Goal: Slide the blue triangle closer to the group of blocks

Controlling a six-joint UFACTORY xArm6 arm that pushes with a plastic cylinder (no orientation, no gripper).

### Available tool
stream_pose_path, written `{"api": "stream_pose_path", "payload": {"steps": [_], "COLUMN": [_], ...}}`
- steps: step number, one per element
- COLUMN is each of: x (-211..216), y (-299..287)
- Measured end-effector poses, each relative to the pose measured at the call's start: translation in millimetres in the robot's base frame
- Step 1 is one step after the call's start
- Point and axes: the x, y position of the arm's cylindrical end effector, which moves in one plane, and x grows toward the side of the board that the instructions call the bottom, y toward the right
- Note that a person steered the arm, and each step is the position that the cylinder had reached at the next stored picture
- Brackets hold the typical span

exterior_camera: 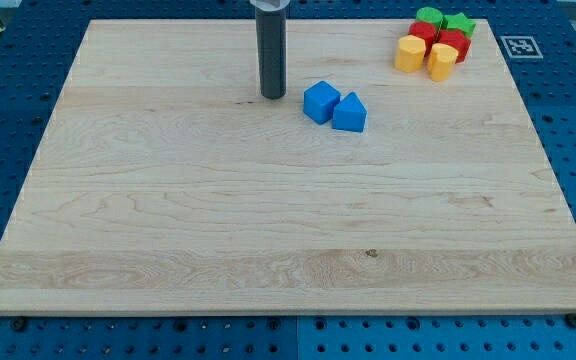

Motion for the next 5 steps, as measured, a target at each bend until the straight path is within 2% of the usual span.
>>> {"api": "stream_pose_path", "payload": {"steps": [2,5], "x": [35.4,58.5], "y": [0.0,21.9]}}
